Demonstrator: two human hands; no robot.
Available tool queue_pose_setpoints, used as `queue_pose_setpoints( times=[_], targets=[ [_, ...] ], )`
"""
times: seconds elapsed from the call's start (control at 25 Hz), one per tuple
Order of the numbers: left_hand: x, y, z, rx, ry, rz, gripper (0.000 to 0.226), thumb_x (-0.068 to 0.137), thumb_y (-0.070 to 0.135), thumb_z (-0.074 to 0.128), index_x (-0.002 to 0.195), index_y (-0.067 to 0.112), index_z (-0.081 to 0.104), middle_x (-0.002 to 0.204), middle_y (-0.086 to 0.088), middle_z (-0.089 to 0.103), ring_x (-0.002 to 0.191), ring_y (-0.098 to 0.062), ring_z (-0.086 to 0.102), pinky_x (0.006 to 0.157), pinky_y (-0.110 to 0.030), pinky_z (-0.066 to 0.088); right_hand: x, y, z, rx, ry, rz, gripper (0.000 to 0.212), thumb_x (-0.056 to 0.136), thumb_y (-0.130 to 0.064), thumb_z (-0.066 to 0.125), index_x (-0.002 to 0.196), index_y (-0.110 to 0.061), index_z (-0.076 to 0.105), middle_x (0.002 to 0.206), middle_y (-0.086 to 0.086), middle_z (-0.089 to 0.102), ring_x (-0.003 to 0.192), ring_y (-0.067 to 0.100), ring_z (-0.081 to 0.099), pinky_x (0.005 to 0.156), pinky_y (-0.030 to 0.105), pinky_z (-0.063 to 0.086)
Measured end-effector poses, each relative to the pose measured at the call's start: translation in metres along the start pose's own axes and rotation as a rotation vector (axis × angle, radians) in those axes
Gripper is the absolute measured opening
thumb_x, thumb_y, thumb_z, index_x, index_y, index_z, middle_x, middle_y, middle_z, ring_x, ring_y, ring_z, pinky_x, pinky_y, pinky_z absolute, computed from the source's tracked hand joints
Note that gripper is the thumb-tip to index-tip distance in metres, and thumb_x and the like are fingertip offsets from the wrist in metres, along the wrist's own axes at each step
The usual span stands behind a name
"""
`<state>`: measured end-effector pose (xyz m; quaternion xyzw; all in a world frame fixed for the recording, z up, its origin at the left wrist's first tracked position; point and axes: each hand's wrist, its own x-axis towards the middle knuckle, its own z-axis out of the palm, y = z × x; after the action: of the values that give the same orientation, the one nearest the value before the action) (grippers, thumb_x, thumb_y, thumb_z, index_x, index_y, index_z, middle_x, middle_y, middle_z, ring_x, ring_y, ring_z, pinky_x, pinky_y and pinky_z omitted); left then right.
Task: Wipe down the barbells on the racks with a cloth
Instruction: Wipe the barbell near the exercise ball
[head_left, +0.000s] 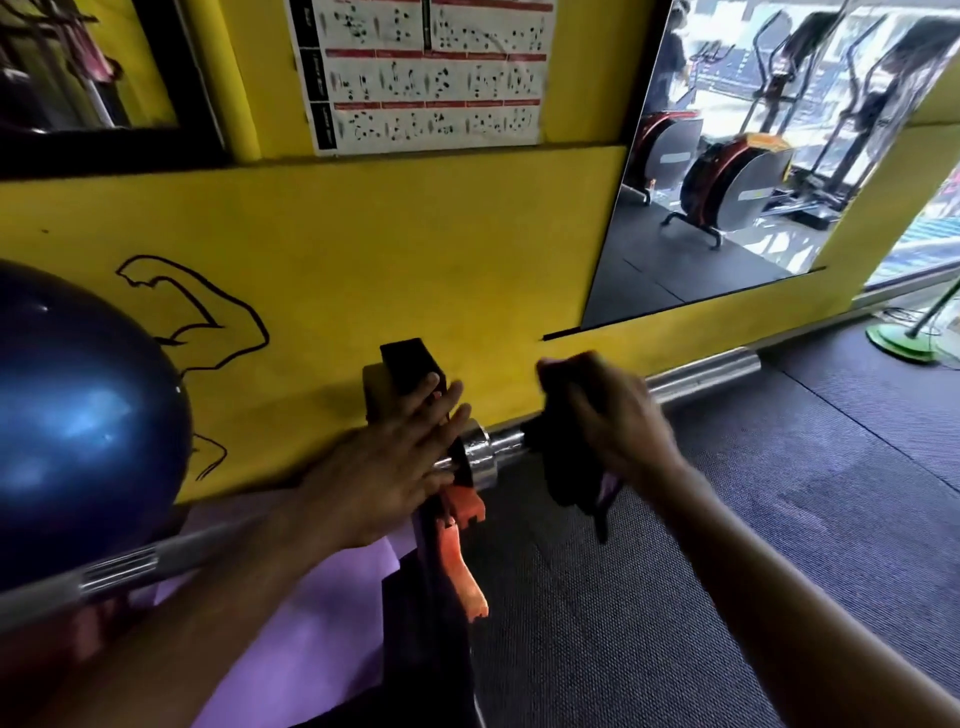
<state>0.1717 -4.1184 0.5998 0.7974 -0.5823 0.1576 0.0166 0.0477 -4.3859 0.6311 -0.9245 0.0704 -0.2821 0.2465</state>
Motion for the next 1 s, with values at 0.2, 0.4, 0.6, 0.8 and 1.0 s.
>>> queue_pose_setpoints(
  times=[0.2,0.4,0.6,0.8,1.0],
  targets=[
    [0.001,-0.001,-0.002,0.198,0.021,0.121,0.056,0.105,0.039,0.042,0.154,0.012,0.039,0.166,-0.012,0.021,0.155,-0.036,-0.009,0.127,-0.045,0.006,0.013,-0.012,0.039,-0.286,-0.151,0.029,0.043,0.094,-0.063,0.032,0.101,-0.033,0.063,0.096,-0.011,0.067,0.091,0.014,0.062,0.096,0.041,0.042],
    [0.004,0.0,-0.004,-0.123,-0.018,-0.142,0.069,0.105,0.052,0.019,0.161,0.014,0.004,0.169,-0.002,-0.016,0.156,-0.023,-0.008,0.127,-0.043,0.013,0.006,-0.028,0.054,-0.226,-0.134,-0.089,0.035,0.097,-0.057,0.039,0.107,-0.036,0.065,0.107,-0.011,0.07,0.099,0.012,0.064,0.094,0.035,0.041],
    [0.004,0.001,-0.001,-0.198,-0.003,-0.196,0.074,0.104,0.06,0.02,0.161,0.02,-0.005,0.169,0.006,-0.011,0.154,-0.009,-0.014,0.125,-0.032,0.0,-0.006,0.027,0.012,-0.149,-0.173,-0.084,0.042,0.095,-0.055,0.043,0.126,-0.031,0.059,0.113,-0.005,0.065,0.108,0.018,0.06,0.093,0.045,0.048],
    [0.005,0.003,-0.001,-0.167,0.007,-0.178,0.079,0.1,0.062,0.031,0.161,0.018,0.006,0.17,0.002,-0.002,0.155,-0.01,-0.011,0.123,-0.031,0.0,0.064,-0.019,0.039,-0.341,-0.619,0.112,0.047,0.096,-0.065,0.035,0.099,-0.03,0.067,0.095,0.001,0.069,0.082,0.019,0.064,0.072,0.032,0.045],
    [0.007,0.001,-0.003,-0.168,0.019,-0.178,0.076,0.102,0.06,0.03,0.162,0.017,0.011,0.17,0.002,0.0,0.156,-0.011,-0.008,0.123,-0.029,0.002,-0.024,-0.004,0.037,-0.093,-0.069,-0.338,0.041,0.095,-0.047,0.053,0.125,-0.021,0.06,0.121,-0.002,0.068,0.116,0.014,0.06,0.105,0.038,0.04]
  ],
)
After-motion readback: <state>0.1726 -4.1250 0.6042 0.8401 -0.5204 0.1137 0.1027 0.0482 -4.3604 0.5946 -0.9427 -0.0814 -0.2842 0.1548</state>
